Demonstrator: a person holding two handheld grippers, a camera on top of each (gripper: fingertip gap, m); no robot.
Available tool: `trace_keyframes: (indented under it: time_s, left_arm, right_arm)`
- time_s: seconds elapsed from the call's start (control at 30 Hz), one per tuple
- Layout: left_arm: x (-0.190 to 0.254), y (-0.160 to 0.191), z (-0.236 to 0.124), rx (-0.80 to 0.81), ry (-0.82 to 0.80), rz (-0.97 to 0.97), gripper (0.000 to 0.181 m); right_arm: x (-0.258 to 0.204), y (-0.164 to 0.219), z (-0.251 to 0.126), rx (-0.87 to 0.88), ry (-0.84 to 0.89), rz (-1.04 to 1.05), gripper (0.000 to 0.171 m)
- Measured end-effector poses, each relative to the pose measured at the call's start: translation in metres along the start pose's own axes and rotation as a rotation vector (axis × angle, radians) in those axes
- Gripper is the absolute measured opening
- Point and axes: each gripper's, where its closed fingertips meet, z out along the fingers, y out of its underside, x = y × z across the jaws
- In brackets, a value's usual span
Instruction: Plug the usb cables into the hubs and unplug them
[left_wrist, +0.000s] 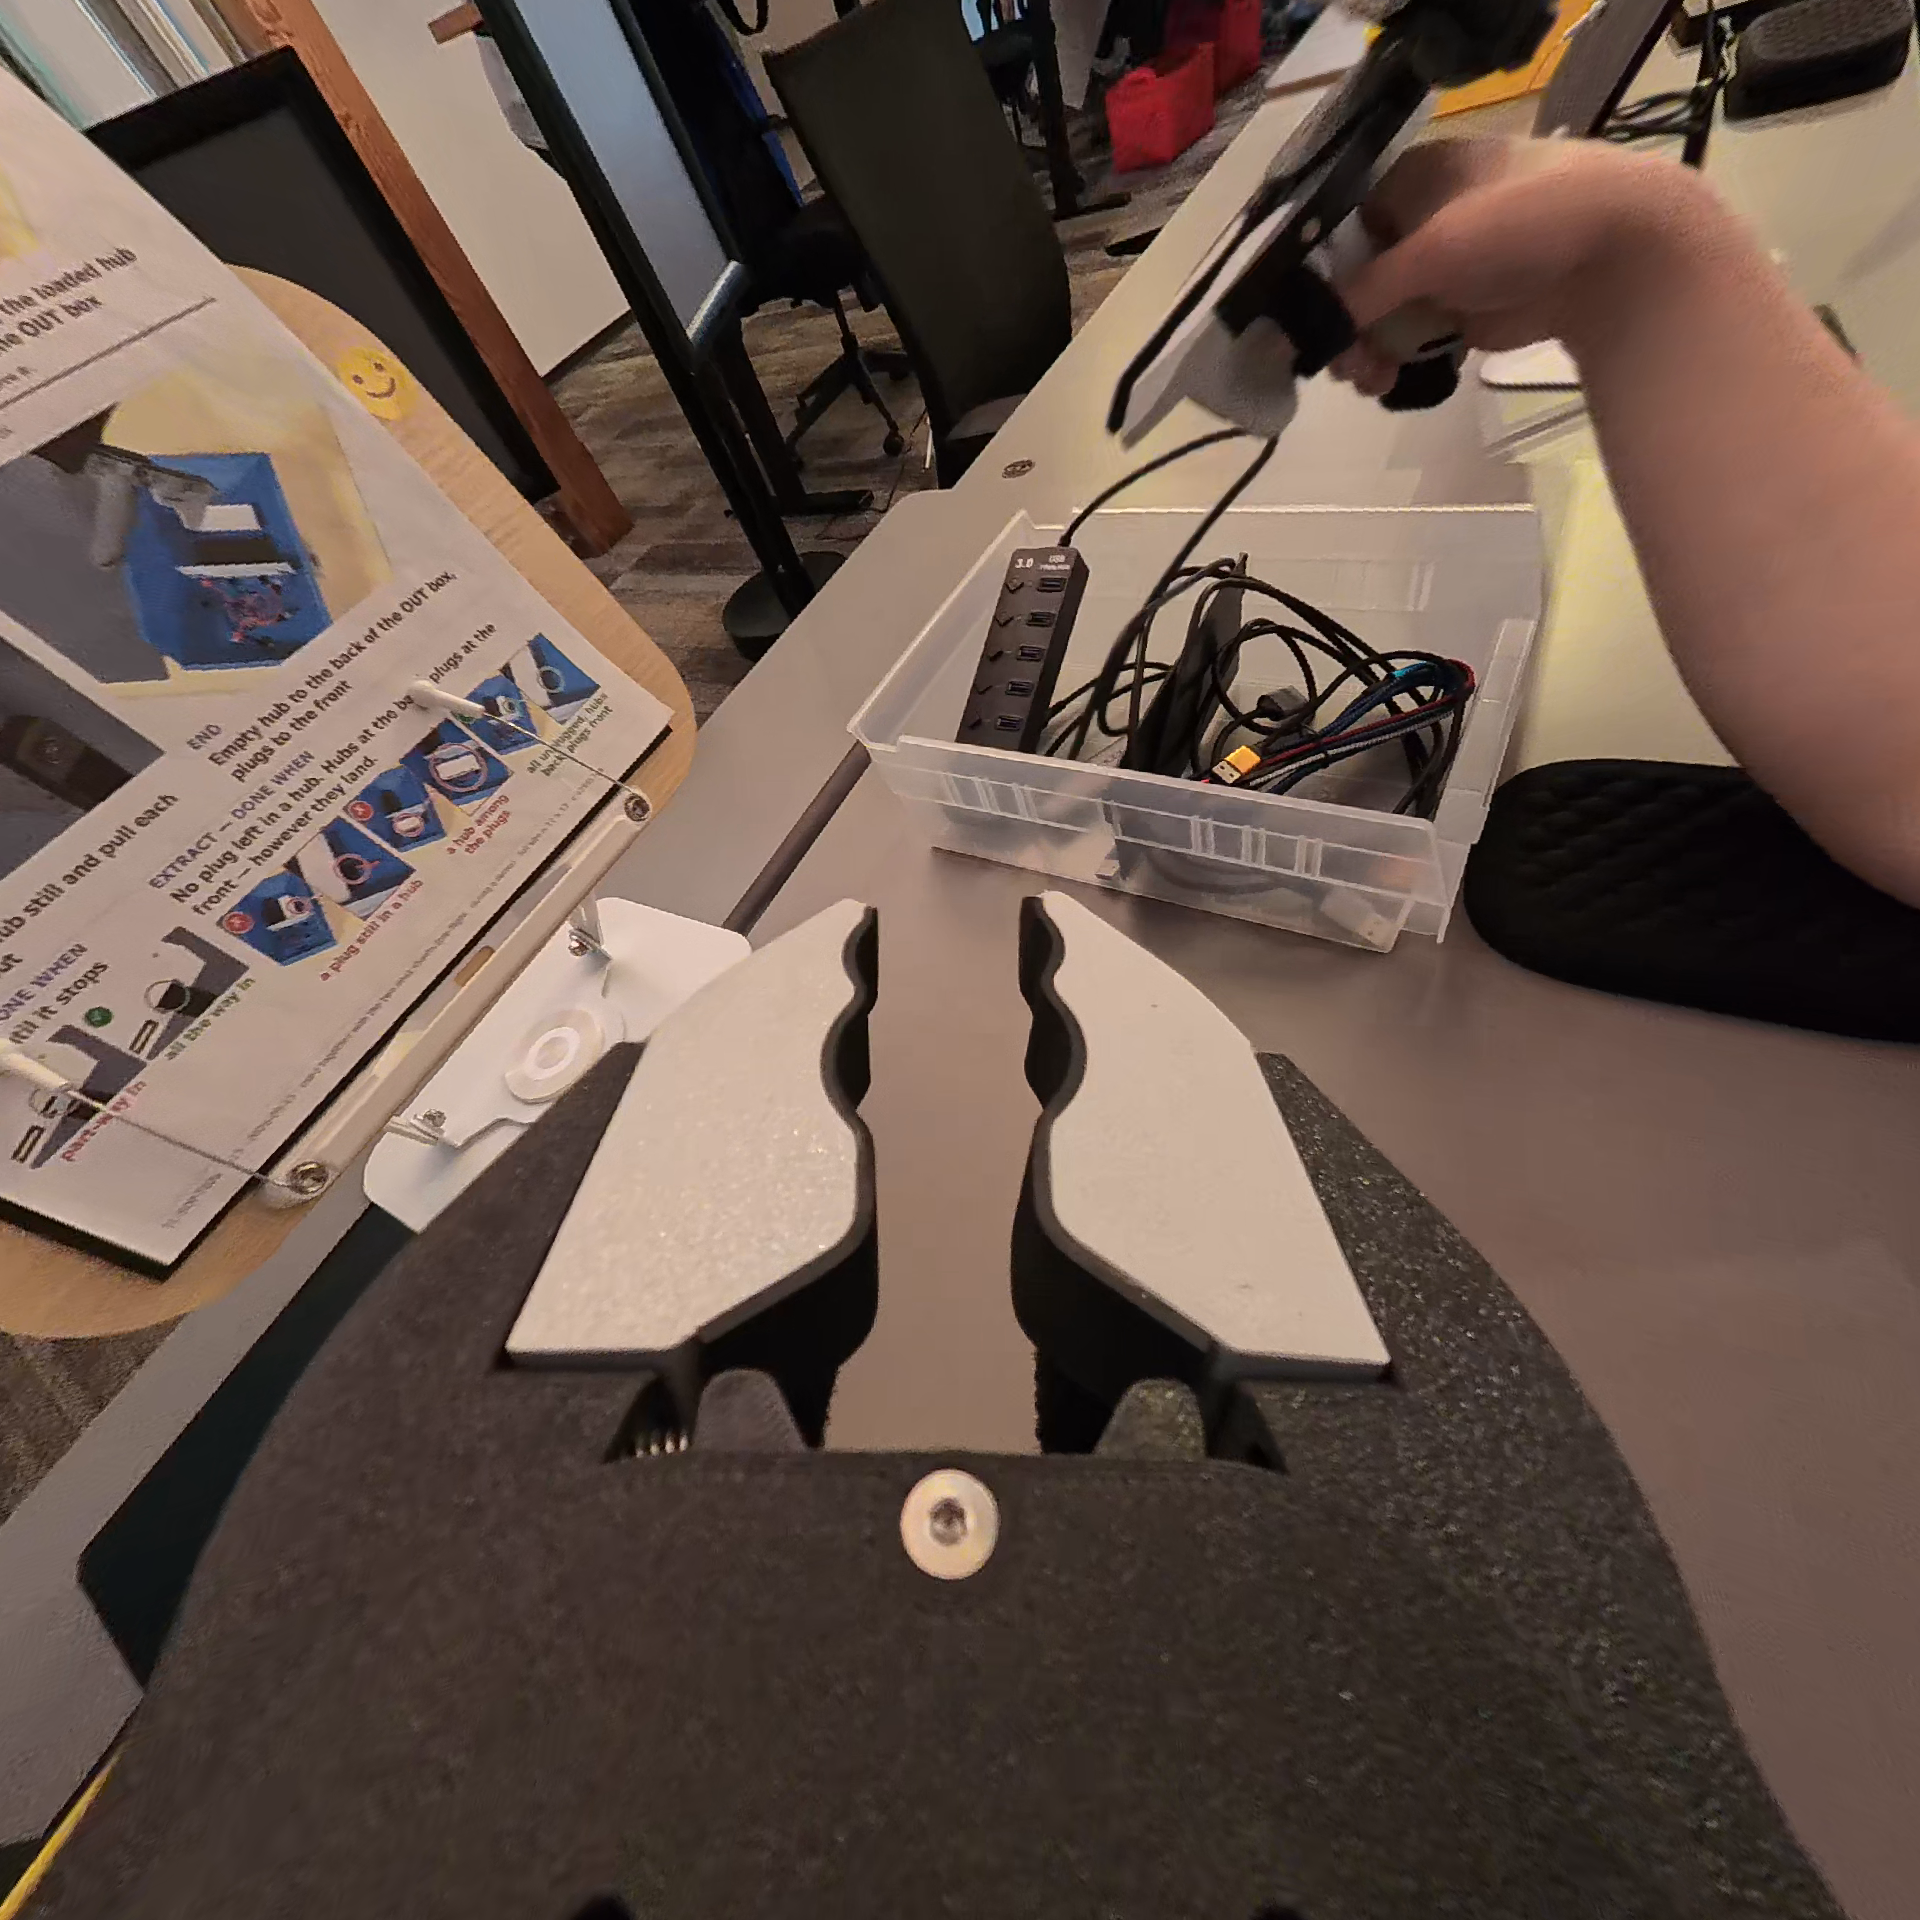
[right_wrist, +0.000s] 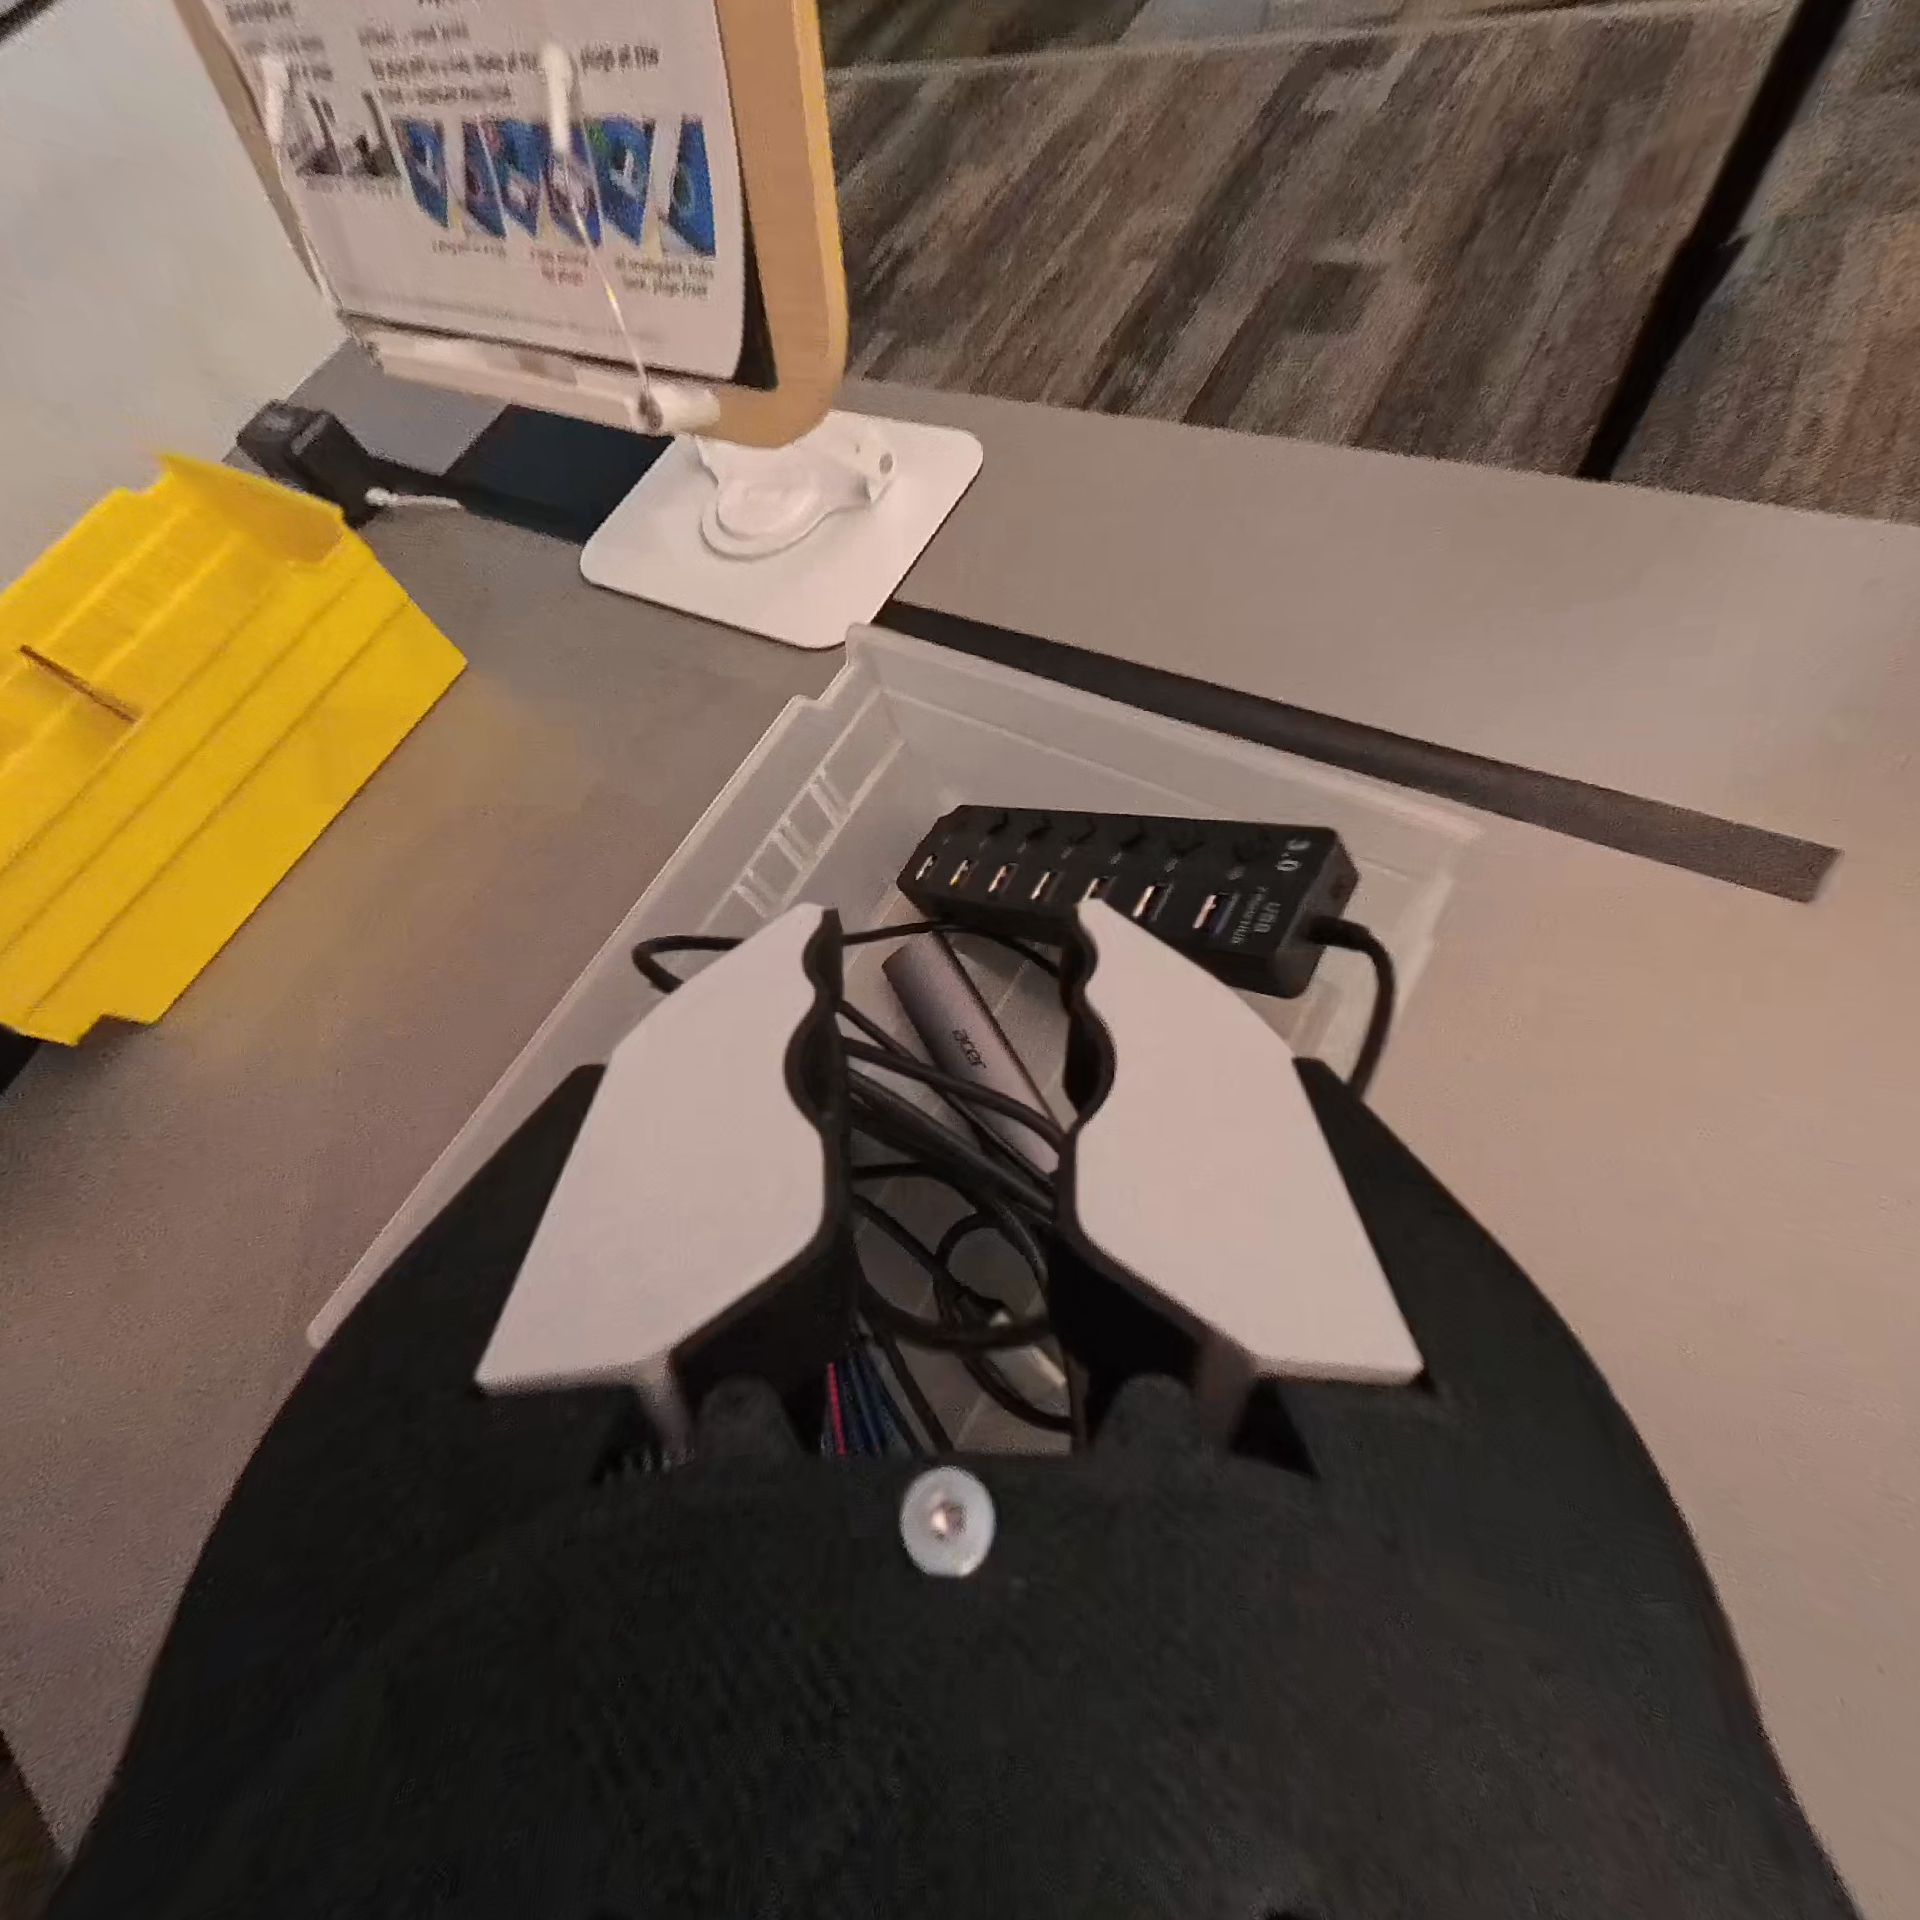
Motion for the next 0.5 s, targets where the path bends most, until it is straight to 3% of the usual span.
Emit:
trace_keyframes:
  time_s: [0.13, 0.37, 0.5]
  left_arm:
    - [-0.004, -0.002, -0.007, 0.002, -0.032, 0.018, 0.025]
    - [-0.035, 0.012, -0.025, -0.069, -0.177, 0.000, 0.026]
    - [-0.066, 0.043, -0.058, -0.219, -0.340, -0.110, 0.026]
  right_arm:
    - [0.019, 0.005, -0.040, 0.026, 0.125, -0.004, 0.041]
    - [0.046, 0.086, -0.076, -0.283, 0.251, 0.107, 0.038]
    - [0.037, 0.118, -0.056, -0.418, 0.104, 0.251, 0.028]
